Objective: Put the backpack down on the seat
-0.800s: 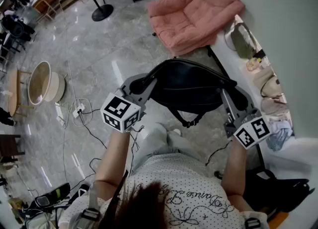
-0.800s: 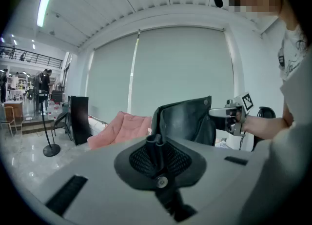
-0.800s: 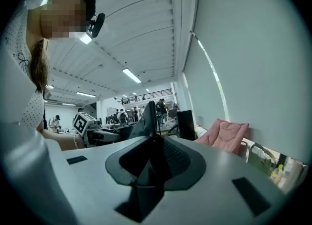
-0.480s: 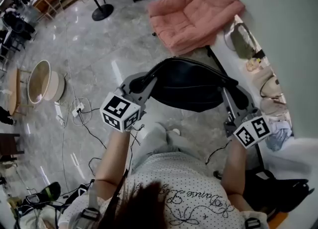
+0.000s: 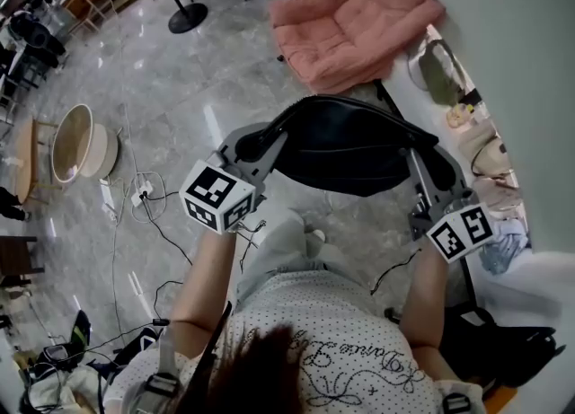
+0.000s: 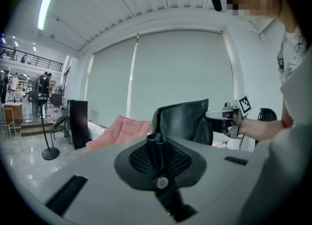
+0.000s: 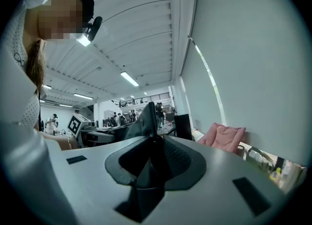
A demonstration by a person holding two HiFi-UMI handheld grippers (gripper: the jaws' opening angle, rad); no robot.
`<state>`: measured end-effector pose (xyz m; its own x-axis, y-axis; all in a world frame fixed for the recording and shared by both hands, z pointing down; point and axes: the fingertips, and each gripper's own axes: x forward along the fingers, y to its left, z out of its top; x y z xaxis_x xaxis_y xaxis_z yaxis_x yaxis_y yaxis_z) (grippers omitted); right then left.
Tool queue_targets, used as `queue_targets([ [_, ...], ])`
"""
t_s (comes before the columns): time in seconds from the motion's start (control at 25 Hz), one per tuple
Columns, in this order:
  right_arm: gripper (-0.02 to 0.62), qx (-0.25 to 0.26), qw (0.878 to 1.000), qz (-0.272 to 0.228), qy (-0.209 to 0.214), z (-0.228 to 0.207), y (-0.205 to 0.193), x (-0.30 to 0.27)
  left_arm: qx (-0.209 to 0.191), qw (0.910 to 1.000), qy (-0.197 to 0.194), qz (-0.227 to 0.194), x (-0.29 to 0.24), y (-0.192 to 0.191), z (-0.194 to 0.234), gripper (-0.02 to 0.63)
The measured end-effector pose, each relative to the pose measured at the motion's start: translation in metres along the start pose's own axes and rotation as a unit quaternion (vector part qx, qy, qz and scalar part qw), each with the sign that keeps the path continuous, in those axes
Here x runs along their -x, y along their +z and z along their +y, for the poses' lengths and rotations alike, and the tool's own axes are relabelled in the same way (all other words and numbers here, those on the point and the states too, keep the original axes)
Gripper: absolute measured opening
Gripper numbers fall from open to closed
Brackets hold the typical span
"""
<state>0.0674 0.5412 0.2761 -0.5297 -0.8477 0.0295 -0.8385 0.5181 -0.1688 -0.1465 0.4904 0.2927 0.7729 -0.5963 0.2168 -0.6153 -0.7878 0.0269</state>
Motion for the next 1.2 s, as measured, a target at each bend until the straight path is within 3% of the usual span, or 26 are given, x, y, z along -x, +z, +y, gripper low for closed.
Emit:
queue_targets([
  [0.52,0.098,-0.013,1.000,0.005,0.004,-0.041,0.006,-0.056,0.007,0.9999,0.004,-0.007,-0.048,0.010,0.054,0.026],
  [1.2,0.098,0.007,0.999,-0.029,-0.025,-0.147,0.071,-0.225,-0.016,0.9983,-0.026,-0.050,-0.177,0.091,0.219,0.026],
])
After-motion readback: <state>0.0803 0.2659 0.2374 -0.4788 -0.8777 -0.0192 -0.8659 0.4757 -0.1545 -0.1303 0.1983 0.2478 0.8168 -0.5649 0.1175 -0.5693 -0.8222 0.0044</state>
